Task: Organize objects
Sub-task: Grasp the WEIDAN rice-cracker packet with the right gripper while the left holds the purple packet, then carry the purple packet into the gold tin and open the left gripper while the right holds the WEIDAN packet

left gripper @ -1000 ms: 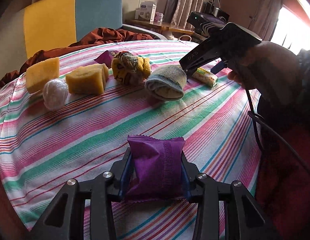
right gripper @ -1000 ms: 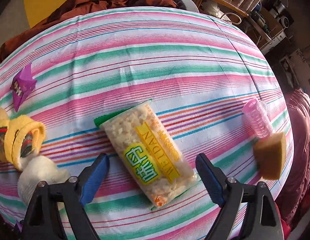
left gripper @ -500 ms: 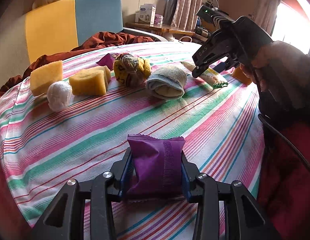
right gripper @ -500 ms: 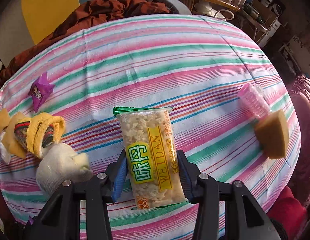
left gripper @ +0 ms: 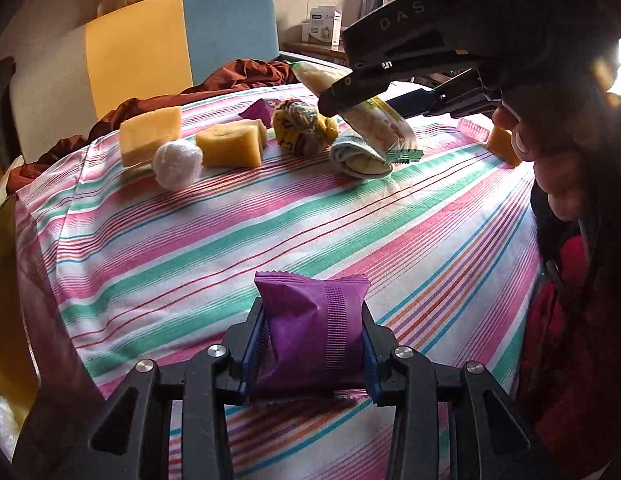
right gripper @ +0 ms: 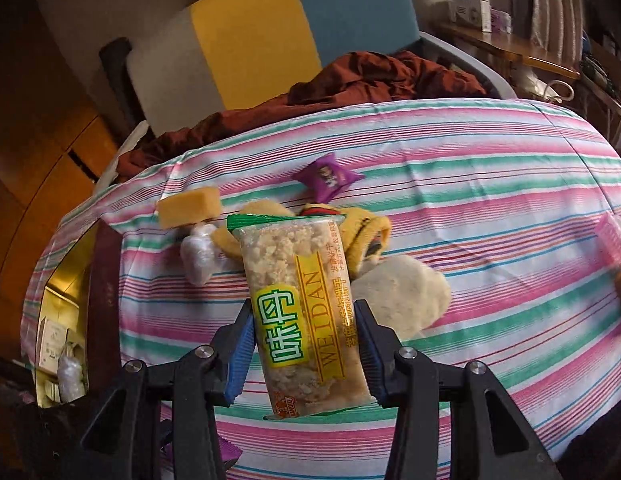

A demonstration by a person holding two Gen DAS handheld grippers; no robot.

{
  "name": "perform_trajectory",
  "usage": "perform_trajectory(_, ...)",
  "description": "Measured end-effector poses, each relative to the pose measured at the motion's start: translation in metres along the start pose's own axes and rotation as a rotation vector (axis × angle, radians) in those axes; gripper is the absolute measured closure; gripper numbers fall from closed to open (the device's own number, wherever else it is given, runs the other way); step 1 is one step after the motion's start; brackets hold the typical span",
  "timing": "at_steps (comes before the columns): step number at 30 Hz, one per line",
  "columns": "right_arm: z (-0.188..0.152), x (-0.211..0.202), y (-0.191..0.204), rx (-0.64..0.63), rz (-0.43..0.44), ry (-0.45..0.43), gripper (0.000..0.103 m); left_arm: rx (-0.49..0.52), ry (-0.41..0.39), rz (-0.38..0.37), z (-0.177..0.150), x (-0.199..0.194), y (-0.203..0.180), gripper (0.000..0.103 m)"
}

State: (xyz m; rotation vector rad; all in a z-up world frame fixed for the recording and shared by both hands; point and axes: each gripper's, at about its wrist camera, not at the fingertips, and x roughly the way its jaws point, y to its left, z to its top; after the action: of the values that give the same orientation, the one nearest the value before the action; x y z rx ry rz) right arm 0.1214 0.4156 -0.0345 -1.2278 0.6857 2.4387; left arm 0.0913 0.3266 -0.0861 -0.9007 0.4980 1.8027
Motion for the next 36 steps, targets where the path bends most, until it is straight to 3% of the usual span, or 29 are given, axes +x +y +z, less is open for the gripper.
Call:
perform_trajectory(4, -0.01, 0.026, 0.021, -0.108, -0.012, 0.108, 0.056, -0.028, -0.036, 0.023, -0.002, -0.021, 0.009, 0.062)
perform_trajectory(10, -0.027, 0.057, 0.035, -0.234, -0.107, 0.243, 0.056, -0.066, -0.076, 0.053, 0.002, -0.045, 0.018, 0.062)
perform_trajectory(23, -0.032, 0.058, 0.032, -0.258, -0.143, 0.245, 0.056, -0.101, -0.184, 0.149, 0.01, -0.1, 0.033, 0.062)
perform_trajectory(36, -0.036, 0.056, 0.033, -0.283, -0.166, 0.24, 0.056, -0.209, -0.2, 0.305, -0.001, -0.131, 0.084, 0.062)
